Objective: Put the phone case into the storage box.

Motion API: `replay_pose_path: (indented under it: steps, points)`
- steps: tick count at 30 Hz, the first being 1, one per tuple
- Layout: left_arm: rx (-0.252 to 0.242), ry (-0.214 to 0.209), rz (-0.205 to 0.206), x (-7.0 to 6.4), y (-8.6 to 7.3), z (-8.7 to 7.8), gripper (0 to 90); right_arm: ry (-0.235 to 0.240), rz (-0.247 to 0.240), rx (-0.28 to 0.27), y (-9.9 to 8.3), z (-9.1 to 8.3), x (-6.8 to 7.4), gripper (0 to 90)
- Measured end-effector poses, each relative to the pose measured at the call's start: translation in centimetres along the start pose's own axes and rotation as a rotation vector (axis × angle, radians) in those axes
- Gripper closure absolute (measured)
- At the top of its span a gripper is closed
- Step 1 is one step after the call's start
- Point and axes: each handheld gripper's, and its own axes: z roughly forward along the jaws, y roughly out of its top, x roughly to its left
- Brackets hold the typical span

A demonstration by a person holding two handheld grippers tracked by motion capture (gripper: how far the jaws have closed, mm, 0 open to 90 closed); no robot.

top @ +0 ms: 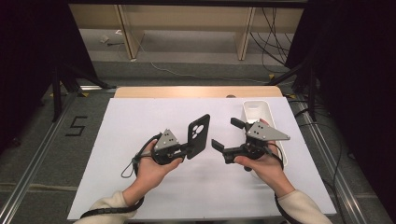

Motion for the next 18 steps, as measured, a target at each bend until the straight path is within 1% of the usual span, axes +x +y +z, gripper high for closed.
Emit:
replay_pose_path:
  steps: [6, 11, 18]
  points:
    - [-0.006, 0.003, -0.004, -0.3, 0.1, 0.4, 80.1, -0.015, -0.001, -0.006, 0.0, 0.2, 0.3, 0.4]
    - [-0.01, 0.002, -0.002, -0.7, 0.3, 0.5, 80.1, -0.045, 0.003, -0.009, -0.1, 0.5, 0.6, 0.4]
    - [-0.011, -0.005, 0.001, -1.2, 0.3, 0.7, 80.1, -0.061, 0.004, -0.011, -0.3, 1.6, 1.2, 0.4]
